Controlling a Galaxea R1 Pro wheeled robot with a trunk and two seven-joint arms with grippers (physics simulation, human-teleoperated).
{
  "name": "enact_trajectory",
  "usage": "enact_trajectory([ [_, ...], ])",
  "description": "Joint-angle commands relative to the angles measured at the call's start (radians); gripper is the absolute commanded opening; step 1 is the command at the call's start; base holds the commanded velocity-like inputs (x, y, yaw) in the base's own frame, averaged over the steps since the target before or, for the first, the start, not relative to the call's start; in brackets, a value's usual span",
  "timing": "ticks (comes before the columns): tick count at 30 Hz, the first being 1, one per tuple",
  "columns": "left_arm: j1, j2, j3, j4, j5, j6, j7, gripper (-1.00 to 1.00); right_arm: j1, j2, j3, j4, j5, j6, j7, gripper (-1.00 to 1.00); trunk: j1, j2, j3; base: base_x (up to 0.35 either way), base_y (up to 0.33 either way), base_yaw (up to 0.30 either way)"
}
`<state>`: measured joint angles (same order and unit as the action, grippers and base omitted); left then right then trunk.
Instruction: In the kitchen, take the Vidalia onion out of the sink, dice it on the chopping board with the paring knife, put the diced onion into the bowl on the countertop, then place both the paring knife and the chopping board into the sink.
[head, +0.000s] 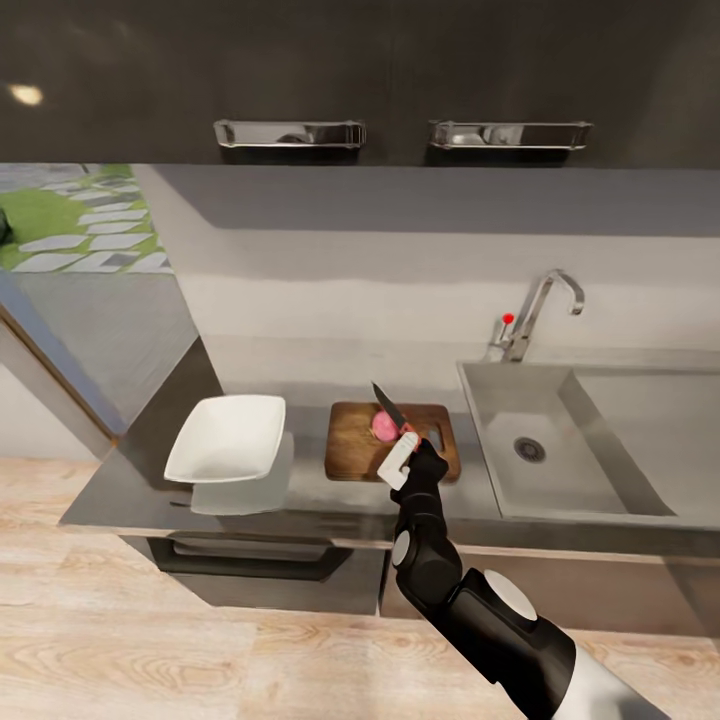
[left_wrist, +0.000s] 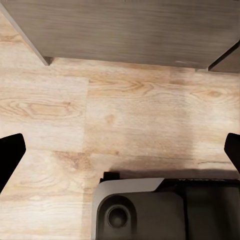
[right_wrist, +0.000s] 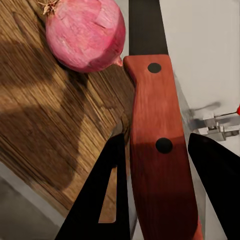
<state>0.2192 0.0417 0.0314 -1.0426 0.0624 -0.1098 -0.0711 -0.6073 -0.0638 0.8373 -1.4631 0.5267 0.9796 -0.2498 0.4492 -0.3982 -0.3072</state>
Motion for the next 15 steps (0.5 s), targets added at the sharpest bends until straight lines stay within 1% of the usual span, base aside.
enact_trajectory([
  [1, 0.0, 0.0, 0.002, -0.001, 0.007, -0.001, -0.007, 1.0, -0.002, -0.001, 0.003, 0.0, -0.007, 0.005, -0.009, -1.0, 0.001, -0.002, -0.003, 0.128, 0.0, 0.0],
  [6, 0.0, 0.0, 0.002, -0.001, 0.007, -0.001, -0.007, 1.0, -0.002, -0.002, 0.003, 0.0, -0.007, 0.005, -0.009, -1.0, 0.001, -0.002, -0.011, 0.047, 0.0, 0.0],
  [15, 0.0, 0.0, 0.001, 0.001, 0.007, -0.001, -0.007, 1.0, -0.002, -0.004, 0.003, -0.002, -0.005, 0.007, -0.009, -1.0, 0.001, -0.002, -0.012, 0.0, 0.0, 0.0],
])
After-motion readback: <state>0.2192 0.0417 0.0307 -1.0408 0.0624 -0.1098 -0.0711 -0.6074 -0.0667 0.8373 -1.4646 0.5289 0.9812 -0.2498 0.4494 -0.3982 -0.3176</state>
